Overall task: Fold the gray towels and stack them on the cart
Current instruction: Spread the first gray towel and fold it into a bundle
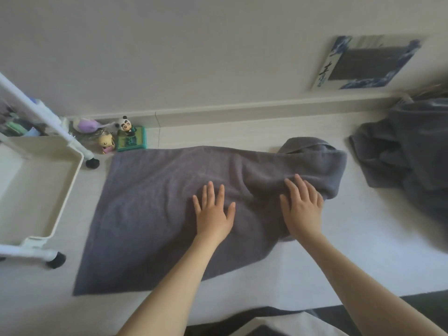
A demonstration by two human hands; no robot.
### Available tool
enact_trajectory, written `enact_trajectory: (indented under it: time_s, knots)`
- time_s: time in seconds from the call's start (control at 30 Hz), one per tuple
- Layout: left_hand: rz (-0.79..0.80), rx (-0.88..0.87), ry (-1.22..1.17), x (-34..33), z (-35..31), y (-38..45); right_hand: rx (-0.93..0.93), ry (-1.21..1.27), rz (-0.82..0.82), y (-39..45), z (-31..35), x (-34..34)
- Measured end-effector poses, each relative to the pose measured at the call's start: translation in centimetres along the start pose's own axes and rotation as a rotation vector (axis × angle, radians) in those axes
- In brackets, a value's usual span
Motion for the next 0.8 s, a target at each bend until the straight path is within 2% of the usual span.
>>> enact_trajectory:
  time_s: [0.2,0.37,0.53,0.63,0.73,0.8]
  knots:
    - [0.065,-0.041,-0.108,0.2,-4.0,0.9,-0.079,-0.057,0.075,3.7,-3.0,0.9]
    - [-0.011,-0.133,-0.217,2.2,-7.8,2.4,-0.028,-0.157,0.169,4.9,-2.9,0.3]
    - [-0.072,-0.293,-0.315,4.6,-13.7,5.7,0.068,0.045,0.110,4.2,-4.0,1.1]
    - [-0.080,-0.371,-0.341,5.4,-17.3,7.6,0.074,0.196,-0.031,4.6,-5.2,3.2]
    - [-0.033,-0.394,-0.305,5.1,-20.2,9.2,0.046,0.197,-0.165,6.1,-7.3,5.4]
    - [-0.017,-0.386,-0.246,4.8,-20.9,10.0,0.045,0.185,-0.122,7.5,-8.4,5.4]
Point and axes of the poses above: each hand's wrist, its own y-axis towards the middle knuckle, its own x-axis out of the back of the hand, z = x × y, the point moved 8 cm from there along y, towards the middle knuckle, and after that the axes turned 6 degrees about y, right-handed, at the moved point
